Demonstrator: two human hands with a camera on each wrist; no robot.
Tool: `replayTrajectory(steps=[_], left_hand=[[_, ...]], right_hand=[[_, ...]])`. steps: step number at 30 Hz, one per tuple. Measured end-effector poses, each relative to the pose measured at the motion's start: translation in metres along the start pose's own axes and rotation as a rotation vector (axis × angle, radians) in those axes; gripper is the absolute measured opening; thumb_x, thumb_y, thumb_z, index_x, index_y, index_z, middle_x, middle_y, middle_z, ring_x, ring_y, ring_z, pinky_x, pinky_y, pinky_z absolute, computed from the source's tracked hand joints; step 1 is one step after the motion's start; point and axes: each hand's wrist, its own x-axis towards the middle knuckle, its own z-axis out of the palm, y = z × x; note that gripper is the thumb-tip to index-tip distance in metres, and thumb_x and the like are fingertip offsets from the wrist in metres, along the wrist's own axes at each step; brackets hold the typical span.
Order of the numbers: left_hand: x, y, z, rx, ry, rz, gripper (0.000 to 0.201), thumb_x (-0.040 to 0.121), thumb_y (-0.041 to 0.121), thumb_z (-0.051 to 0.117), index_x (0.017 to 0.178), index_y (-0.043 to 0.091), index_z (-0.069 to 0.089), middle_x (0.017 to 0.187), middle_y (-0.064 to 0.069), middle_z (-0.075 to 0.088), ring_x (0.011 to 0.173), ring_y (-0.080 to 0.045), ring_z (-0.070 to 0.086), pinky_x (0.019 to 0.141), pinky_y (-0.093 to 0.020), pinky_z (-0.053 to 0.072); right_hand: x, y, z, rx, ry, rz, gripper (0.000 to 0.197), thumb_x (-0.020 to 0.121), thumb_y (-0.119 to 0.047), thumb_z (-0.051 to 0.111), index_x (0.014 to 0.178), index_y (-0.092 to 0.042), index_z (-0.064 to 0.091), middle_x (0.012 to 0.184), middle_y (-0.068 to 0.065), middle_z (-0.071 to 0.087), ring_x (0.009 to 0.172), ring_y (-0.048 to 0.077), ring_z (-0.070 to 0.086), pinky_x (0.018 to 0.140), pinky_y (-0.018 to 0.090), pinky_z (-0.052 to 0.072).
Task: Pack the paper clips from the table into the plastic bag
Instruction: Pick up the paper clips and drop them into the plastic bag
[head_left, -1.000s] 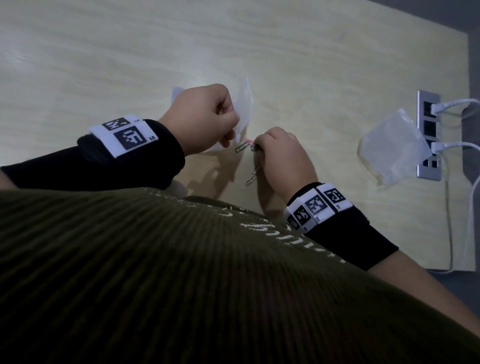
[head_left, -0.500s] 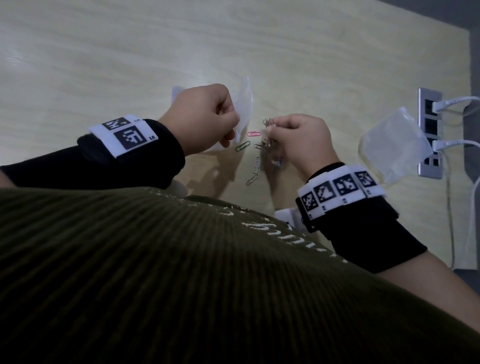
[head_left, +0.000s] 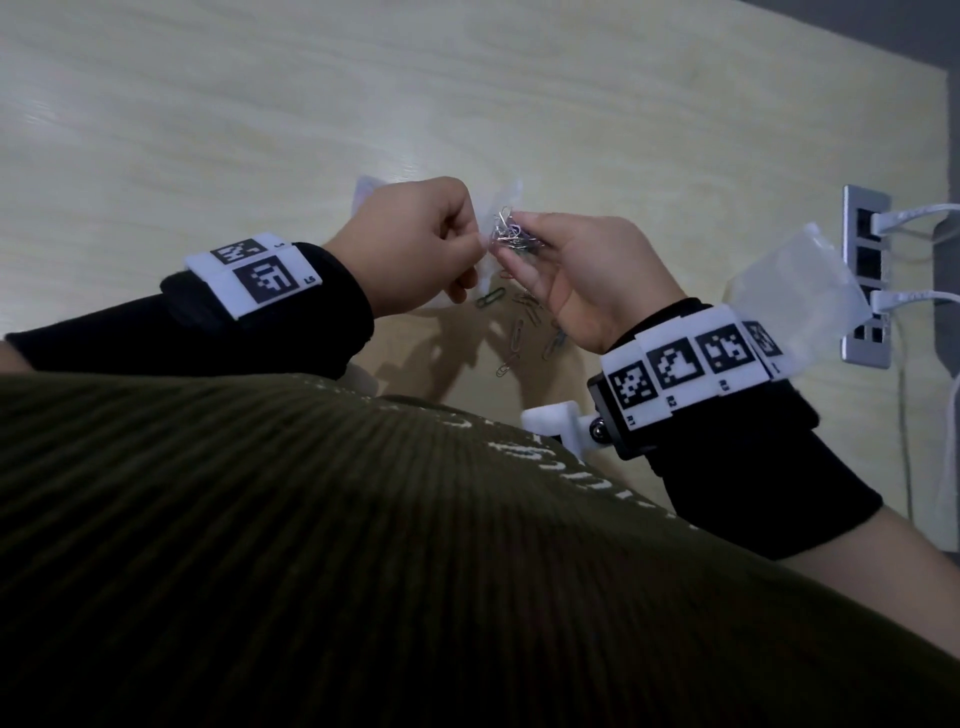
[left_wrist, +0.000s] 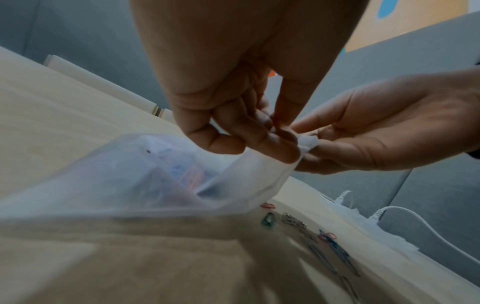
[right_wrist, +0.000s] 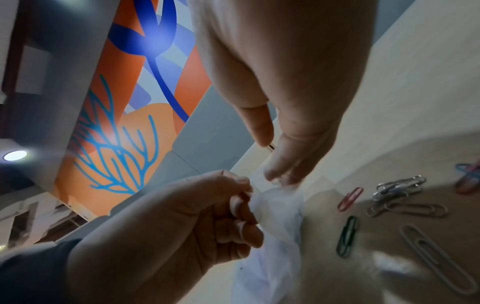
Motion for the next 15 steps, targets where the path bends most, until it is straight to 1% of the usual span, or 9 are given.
replayTrajectory(steps=[3,5,6,9,11,12,13,14,15], left_hand=[[0.0,-0.001,0.001,0.012,0.012,0.002,0.016,0.086,0.026,0.055,0.077,0.013,0.055,0.063,0.006,0.071,0.056,-0.003,0.068,0.088,-0.034,0.044],[0.001,0.0,0.001,0.006,0.01,-0.001,0.015,0.086,0.025,0.056,0.077,0.012,0.056,0.063,0.005,0.07,0.054,-0.003,0.068,0.093,-0.037,0.047],[0.001,0.001,0.001,-0.001,0.013,-0.005,0.015,0.086,0.023,0.056,0.078,0.011,0.056,0.063,0.005,0.07,0.054,-0.003,0.067,0.092,-0.037,0.048],[0.001,0.0,-0.001,-0.01,0.029,-0.014,0.012,0.084,0.021,0.054,0.076,0.013,0.055,0.062,0.005,0.071,0.053,-0.001,0.067,0.097,-0.041,0.045],[0.001,-0.001,-0.002,-0.004,0.03,-0.012,0.012,0.082,0.022,0.052,0.073,0.014,0.053,0.061,0.006,0.071,0.054,0.0,0.066,0.102,-0.046,0.04],[0.001,0.0,-0.001,-0.008,0.028,-0.015,0.012,0.082,0.022,0.052,0.074,0.014,0.053,0.061,0.007,0.071,0.054,0.0,0.067,0.102,-0.045,0.04],[0.001,-0.001,-0.001,-0.016,0.026,-0.019,0.011,0.083,0.021,0.052,0.075,0.014,0.054,0.062,0.006,0.071,0.054,0.0,0.067,0.1,-0.041,0.042],[0.001,-0.001,-0.001,-0.026,0.023,-0.026,0.01,0.083,0.02,0.052,0.077,0.013,0.055,0.064,0.005,0.071,0.054,-0.001,0.067,0.094,-0.035,0.045],[0.001,-0.001,0.0,-0.031,0.022,-0.033,0.011,0.084,0.019,0.053,0.079,0.01,0.056,0.065,0.005,0.071,0.055,-0.002,0.067,0.084,-0.029,0.047]], right_hand=[[-0.001,-0.002,-0.002,-0.114,-0.006,0.028,0.019,0.096,-0.004,0.05,0.112,0.006,0.054,0.105,0.018,0.06,0.102,0.029,0.064,0.074,0.028,0.059],[-0.003,-0.005,-0.004,-0.199,-0.021,0.003,0.024,0.096,-0.007,0.051,0.118,0.002,0.055,0.109,0.014,0.061,0.112,0.026,0.062,0.083,0.031,0.058],[-0.005,-0.007,-0.005,-0.24,-0.025,-0.036,0.02,0.096,-0.007,0.052,0.114,-0.002,0.059,0.108,0.011,0.063,0.109,0.023,0.063,0.085,0.031,0.058],[-0.006,-0.01,-0.013,-0.394,0.06,-0.175,0.013,0.092,-0.012,0.055,0.102,-0.014,0.063,0.103,0.006,0.065,0.095,0.017,0.067,0.079,0.029,0.058],[-0.006,-0.008,-0.024,-0.665,0.173,-0.238,0.017,0.087,-0.018,0.062,0.104,-0.018,0.061,0.099,0.003,0.065,0.084,0.014,0.068,0.077,0.034,0.059],[-0.006,-0.006,-0.029,-0.894,0.216,-0.24,0.026,0.084,-0.022,0.065,0.109,-0.018,0.058,0.103,0.003,0.064,0.082,0.014,0.066,0.074,0.034,0.058],[-0.006,-0.004,-0.035,-1.154,0.244,-0.201,0.038,0.081,-0.025,0.069,0.115,-0.017,0.054,0.109,0.005,0.062,0.085,0.016,0.063,0.072,0.031,0.052],[-0.007,-0.001,-0.04,-1.368,0.255,-0.123,0.052,0.077,-0.027,0.074,0.121,-0.015,0.049,0.116,0.007,0.057,0.089,0.02,0.06,0.07,0.029,0.046],[-0.009,0.003,-0.044,-1.492,0.248,-0.022,0.063,0.073,-0.029,0.079,0.123,-0.013,0.045,0.12,0.009,0.053,0.089,0.022,0.06,0.068,0.029,0.042]])
